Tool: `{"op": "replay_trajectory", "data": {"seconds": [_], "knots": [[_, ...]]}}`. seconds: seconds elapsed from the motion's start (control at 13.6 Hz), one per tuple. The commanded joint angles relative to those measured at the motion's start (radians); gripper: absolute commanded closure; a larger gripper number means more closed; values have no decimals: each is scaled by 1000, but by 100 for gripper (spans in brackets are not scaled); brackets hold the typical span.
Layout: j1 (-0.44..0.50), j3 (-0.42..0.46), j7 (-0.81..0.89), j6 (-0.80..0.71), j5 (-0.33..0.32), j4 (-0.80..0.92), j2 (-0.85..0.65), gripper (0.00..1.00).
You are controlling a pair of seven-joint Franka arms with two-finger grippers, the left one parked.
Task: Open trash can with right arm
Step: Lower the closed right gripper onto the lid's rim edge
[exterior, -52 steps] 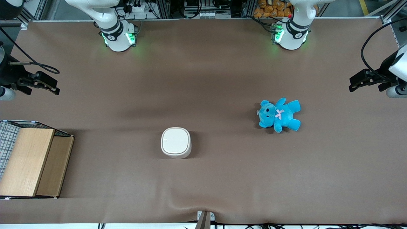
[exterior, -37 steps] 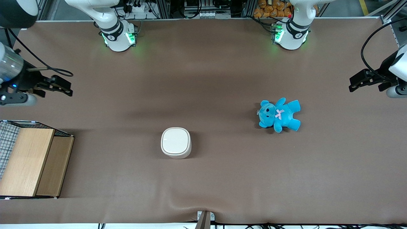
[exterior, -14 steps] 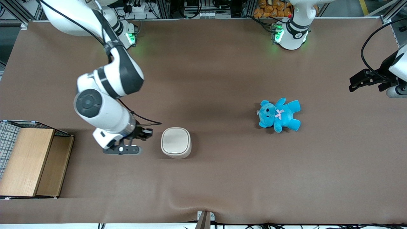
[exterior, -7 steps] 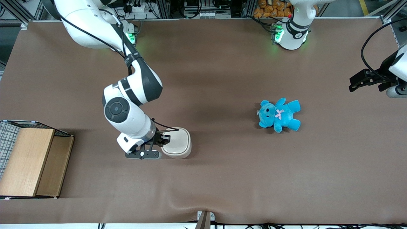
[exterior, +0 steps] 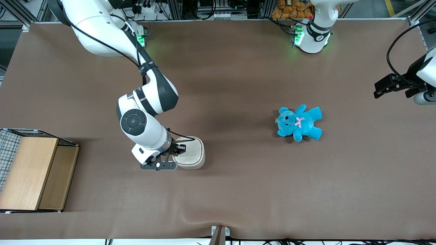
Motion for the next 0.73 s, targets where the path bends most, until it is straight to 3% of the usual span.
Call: {"op": "replay_trajectory", "data": {"seconds": [0.0, 0.66], "knots": [[7, -5, 20, 1, -6, -13, 2, 100], [15, -10, 19, 67, -12, -67, 13, 100]]}}
